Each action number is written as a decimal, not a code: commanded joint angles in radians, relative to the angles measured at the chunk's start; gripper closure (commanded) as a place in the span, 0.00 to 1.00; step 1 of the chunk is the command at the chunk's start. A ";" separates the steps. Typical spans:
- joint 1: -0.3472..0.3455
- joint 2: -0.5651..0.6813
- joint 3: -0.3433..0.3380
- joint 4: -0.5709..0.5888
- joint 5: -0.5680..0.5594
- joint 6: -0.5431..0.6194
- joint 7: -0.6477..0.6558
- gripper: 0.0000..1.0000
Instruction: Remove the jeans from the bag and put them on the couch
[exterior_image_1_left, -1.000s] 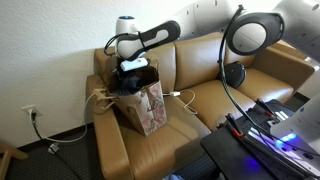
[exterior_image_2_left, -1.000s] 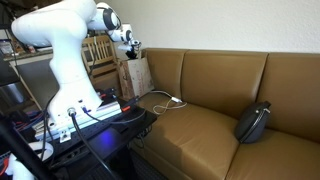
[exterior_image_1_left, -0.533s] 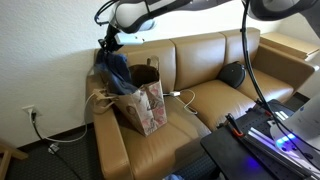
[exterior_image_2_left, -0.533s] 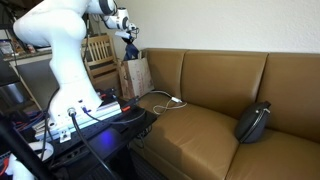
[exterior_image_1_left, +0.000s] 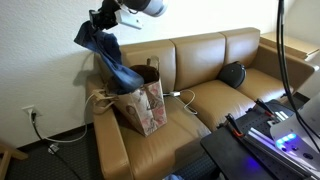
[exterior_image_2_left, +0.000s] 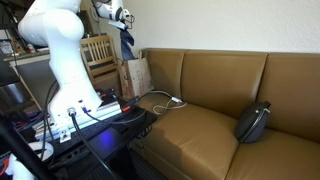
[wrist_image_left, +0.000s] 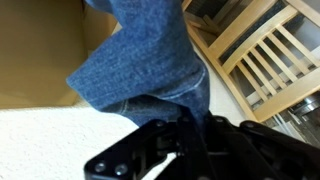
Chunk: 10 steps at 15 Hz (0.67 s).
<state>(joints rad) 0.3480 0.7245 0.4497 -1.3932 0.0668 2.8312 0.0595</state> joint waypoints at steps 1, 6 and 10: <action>-0.002 -0.008 0.001 -0.011 0.000 0.000 0.000 0.97; -0.001 -0.149 -0.010 -0.043 0.016 0.202 0.090 0.97; 0.031 -0.294 -0.058 -0.102 0.020 0.360 0.219 0.97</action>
<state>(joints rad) 0.3538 0.5697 0.4405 -1.4013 0.0616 3.0804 0.1926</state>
